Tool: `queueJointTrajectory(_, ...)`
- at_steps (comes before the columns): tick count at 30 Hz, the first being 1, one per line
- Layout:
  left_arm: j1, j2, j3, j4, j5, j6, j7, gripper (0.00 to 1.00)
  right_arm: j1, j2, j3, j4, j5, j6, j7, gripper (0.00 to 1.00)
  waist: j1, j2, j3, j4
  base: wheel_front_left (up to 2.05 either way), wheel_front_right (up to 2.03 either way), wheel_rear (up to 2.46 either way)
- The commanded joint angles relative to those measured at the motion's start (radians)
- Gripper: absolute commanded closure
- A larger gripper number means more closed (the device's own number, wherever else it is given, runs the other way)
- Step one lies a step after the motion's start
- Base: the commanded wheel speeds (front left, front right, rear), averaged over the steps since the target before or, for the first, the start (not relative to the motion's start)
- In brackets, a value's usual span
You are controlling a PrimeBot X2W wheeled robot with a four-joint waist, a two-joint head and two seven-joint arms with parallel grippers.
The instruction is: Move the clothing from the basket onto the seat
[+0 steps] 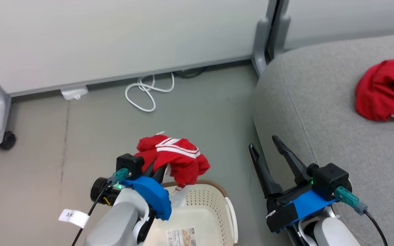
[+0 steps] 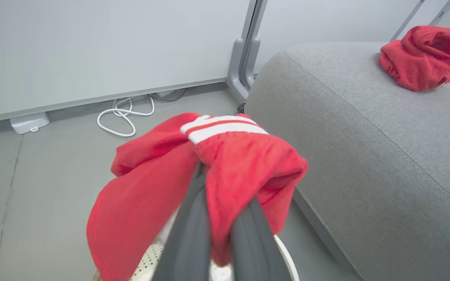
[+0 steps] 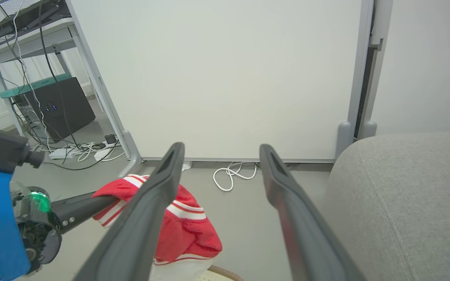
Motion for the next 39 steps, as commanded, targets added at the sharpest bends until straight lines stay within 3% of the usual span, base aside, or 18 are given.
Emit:
queueJointTrajectory(1, -0.025, -0.005, -0.012, -0.014, -0.005, -0.005, -0.004, 1.00, 0.017, -0.001, 0.000, 0.001, -0.002, 0.000, 0.011, 0.00, 0.0002, -0.0001, -0.019, 0.009, 0.00, 0.00, 0.00)
queueJointTrajectory(16, -0.143, -0.030, -0.097, -0.070, -0.051, -0.005, 0.001, 1.00, 0.077, -0.001, 0.011, 0.005, 0.003, 0.000, 0.059, 0.00, 0.0002, -0.0001, -0.134, 0.087, 0.00, 0.00, 0.00)
queueJointTrajectory(27, -0.168, -0.032, -0.147, -0.089, -0.089, -0.005, 0.004, 1.00, 0.057, -0.001, 0.026, 0.024, -0.014, 0.000, 0.090, 0.00, 0.0002, -0.0001, -0.153, 0.108, 0.00, 0.00, 0.00)
queueJointTrajectory(32, -0.172, -0.033, -0.170, -0.101, -0.104, -0.001, 0.011, 1.00, 0.011, -0.001, 0.060, 0.088, 0.000, 0.000, 0.127, 0.00, 0.0002, -0.0001, -0.152, 0.117, 0.00, 0.00, 0.00)
queueJointTrajectory(39, -0.196, -0.032, -0.216, -0.135, -0.127, 0.011, 0.025, 1.00, -0.118, -0.001, 0.166, 0.273, 0.081, 0.000, 0.139, 0.00, 0.0002, -0.0001, -0.150, 0.138, 0.00, 0.00, 0.00)
